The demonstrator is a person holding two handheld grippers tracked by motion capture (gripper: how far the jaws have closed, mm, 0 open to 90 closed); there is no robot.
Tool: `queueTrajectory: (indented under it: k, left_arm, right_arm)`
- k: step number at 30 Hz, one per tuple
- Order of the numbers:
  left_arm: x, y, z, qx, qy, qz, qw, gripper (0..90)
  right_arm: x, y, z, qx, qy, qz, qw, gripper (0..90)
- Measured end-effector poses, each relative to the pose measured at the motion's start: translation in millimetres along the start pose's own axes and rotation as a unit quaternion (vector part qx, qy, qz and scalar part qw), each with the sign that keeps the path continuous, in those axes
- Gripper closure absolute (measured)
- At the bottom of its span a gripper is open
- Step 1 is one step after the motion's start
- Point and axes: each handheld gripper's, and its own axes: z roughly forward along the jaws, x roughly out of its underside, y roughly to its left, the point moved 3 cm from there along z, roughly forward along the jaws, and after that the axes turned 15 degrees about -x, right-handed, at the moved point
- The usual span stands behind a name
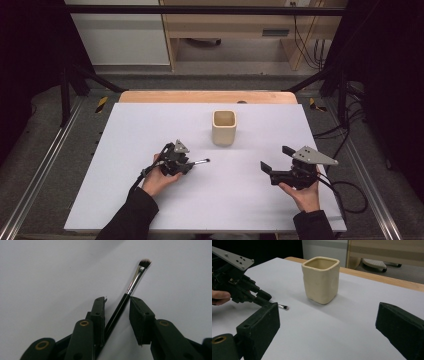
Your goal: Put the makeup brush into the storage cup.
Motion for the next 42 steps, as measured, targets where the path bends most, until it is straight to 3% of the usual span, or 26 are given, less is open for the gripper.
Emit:
queueTrajectory:
  k: [11, 26, 33, 42]
  left_arm:
    - [0.1, -1.6, -3.8, 0.002, 0.016, 0.006, 0.9999, 79.0]
    - [0.8, -2.9, -7.5, 0.01, 0.032, 0.009, 0.9994, 83.6]
    - [0.6, -3.4, -7.6, 0.011, 0.033, 0.009, 0.9994, 82.5]
    - [-1.0, -3.0, -11.1, 0.009, 0.028, 0.018, 0.9994, 67.8]
  right_arm:
    - [0.2, -0.4, -0.6, 0.0, 0.002, -0.002, 1.0, 5.8]
    - [-0.2, -0.4, -1.7, -0.001, 0.001, -0.002, 1.0, 5.9]
    - [-0.2, -0.4, -1.7, -0.002, 0.001, -0.002, 1.0, 5.9]
    - [-0.7, -0.8, -2.7, 0.0, 0.0, -0.004, 1.0, 5.9]
